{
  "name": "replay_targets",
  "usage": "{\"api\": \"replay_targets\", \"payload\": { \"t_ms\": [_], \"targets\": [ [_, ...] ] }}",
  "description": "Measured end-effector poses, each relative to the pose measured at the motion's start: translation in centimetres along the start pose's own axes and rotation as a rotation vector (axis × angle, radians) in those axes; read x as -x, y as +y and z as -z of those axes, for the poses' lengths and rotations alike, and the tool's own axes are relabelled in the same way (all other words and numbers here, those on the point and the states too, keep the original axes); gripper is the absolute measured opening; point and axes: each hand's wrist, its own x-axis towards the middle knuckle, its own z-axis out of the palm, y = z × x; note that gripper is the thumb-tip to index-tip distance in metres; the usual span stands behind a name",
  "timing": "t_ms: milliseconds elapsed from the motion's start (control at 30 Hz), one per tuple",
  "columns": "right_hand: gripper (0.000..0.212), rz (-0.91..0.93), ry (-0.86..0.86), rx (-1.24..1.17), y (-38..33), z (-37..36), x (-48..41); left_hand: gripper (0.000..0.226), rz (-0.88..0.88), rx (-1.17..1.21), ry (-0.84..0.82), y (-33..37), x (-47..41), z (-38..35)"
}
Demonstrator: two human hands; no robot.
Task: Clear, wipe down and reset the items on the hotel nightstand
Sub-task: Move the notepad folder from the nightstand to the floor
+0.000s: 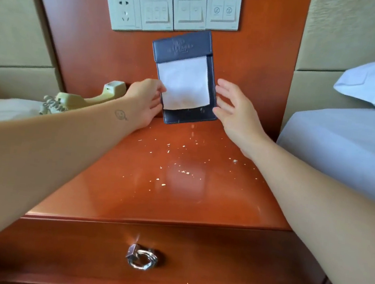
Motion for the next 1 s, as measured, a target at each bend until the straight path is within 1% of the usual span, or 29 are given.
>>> {"api": "replay_targets", "payload": {
  "t_ms": [133,200,267,300,333,367,400,433,467,500,533,600,667,767,867,933,1000],
  "targets": [
    [0.060,-0.088,-0.116,-0.015,0.3,-0.5,0.3,0.015,-0.034,-0.015,-0.064,-0.4,0.1,1.2],
    [0.060,-0.140,-0.173,-0.009,0.4,-0.5,0.5,0.026,-0.026,-0.045,-0.115,-0.7,0.0,1.9],
    [0.059,-0.166,-0.178,-0.033,0.3,-0.3,0.5,0.027,-0.038,-0.089,-0.124,-0.7,0.1,2.3],
    [0.059,-0.167,-0.176,-0.050,0.2,-0.2,0.5,0.022,-0.043,-0.101,-0.118,-0.7,0.1,2.4],
    [0.058,-0.160,-0.176,-0.063,0.1,-0.1,0.5,0.018,-0.044,-0.102,-0.101,-0.5,0.5,2.5],
    [0.056,-0.146,-0.177,-0.069,0.0,-0.1,0.6,0.017,-0.034,-0.041,-0.091,-0.3,0.7,2.4],
    [0.055,-0.127,-0.182,-0.065,-0.1,0.0,0.6,0.020,-0.022,-0.002,-0.095,-0.2,0.5,2.1],
    [0.054,-0.106,-0.187,-0.053,-0.2,-0.1,0.8,0.029,-0.042,0.014,-0.101,0.1,1.0,2.0],
    [0.054,-0.086,-0.191,-0.041,-0.3,-0.1,0.9,0.034,-0.100,-0.049,-0.130,0.4,1.6,2.2],
    [0.053,-0.067,-0.195,-0.032,-0.4,-0.1,1.1,0.033,-0.125,-0.075,-0.143,0.6,2.0,2.4],
    [0.053,-0.049,-0.195,-0.029,-0.5,0.0,1.2,0.028,-0.193,-0.160,-0.155,0.8,2.9,2.5],
    [0.054,-0.023,-0.194,-0.032,-1.0,0.2,1.6,0.025,-0.321,-0.333,-0.104,1.2,3.4,3.3],
    [0.054,-0.001,-0.201,-0.022,-1.8,0.2,2.4,0.027,-0.390,-0.442,-0.120,1.4,3.6,4.7],
    [0.052,0.055,-0.201,0.008,-3.3,-0.1,3.9,0.028,-0.437,-0.459,-0.124,2.3,4.9,6.7],
    [0.052,0.122,-0.208,0.040,-5.1,-0.6,5.7,0.022,-0.431,-0.478,-0.145,2.3,6.6,8.9],
    [0.054,0.123,-0.213,0.030,-6.5,-1.1,6.8,0.017,-0.415,-0.423,-0.155,2.4,7.6,9.9],
    [0.055,0.106,-0.217,0.017,-8.1,-2.0,7.8,0.017,-0.391,-0.401,-0.131,2.6,8.7,11.1]
  ]
}}
